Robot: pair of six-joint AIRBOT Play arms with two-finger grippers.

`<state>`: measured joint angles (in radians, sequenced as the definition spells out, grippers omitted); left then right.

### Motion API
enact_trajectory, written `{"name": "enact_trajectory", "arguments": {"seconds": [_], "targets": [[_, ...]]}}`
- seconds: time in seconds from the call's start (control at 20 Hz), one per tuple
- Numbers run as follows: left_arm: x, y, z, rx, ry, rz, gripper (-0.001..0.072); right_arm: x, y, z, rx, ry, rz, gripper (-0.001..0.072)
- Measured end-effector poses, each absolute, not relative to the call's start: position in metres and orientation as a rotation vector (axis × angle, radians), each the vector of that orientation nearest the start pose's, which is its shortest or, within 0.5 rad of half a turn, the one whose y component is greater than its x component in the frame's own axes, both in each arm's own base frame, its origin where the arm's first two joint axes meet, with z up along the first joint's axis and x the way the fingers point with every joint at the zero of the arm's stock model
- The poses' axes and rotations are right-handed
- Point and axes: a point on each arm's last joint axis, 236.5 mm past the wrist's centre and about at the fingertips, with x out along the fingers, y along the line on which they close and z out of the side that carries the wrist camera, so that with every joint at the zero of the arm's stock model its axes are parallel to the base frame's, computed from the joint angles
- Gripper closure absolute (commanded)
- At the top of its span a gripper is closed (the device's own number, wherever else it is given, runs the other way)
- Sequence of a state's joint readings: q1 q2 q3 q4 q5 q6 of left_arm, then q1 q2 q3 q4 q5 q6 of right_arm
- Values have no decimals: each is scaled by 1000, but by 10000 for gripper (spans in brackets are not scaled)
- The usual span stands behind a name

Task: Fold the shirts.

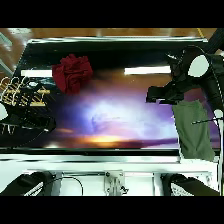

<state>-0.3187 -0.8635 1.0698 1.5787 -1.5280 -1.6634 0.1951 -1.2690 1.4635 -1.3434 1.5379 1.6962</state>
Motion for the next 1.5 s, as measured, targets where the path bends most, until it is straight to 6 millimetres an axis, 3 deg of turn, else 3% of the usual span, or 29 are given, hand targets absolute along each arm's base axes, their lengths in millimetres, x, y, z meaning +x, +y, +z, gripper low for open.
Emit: {"name": "enact_trajectory", "arguments": {"seconds": [0.35, 0.5, 0.75, 0.85, 0.9, 1.2, 1.25, 1.3, 1.35, 1.5], "targets": [[247, -79, 87, 136, 1312, -204, -13, 343, 122, 101, 133, 1370, 267, 18], [281, -88, 90, 94, 1196, -200, -13, 349, 123, 103, 139, 1344, 267, 18], [358, -132, 93, -68, 969, -261, -4, 354, 124, 104, 144, 1322, 268, 18], [394, -139, 91, -115, 876, -256, 424, 357, 125, 105, 145, 1310, 267, 18], [411, -140, 89, -132, 839, -249, 444, 359, 125, 105, 147, 1301, 267, 18], [505, -114, 57, -211, 719, -150, 418, 365, 126, 107, 153, 1275, 268, 18], [517, -104, 47, -244, 720, -117, 264, 365, 126, 107, 154, 1273, 268, 18], [527, -95, 36, -284, 727, -83, 51, 366, 127, 108, 154, 1271, 268, 18], [536, -85, 24, -332, 738, -44, -13, 366, 127, 108, 156, 1270, 270, 18], [555, -60, -1, -434, 752, 41, -13, 365, 131, 109, 168, 1270, 282, 18]]}}
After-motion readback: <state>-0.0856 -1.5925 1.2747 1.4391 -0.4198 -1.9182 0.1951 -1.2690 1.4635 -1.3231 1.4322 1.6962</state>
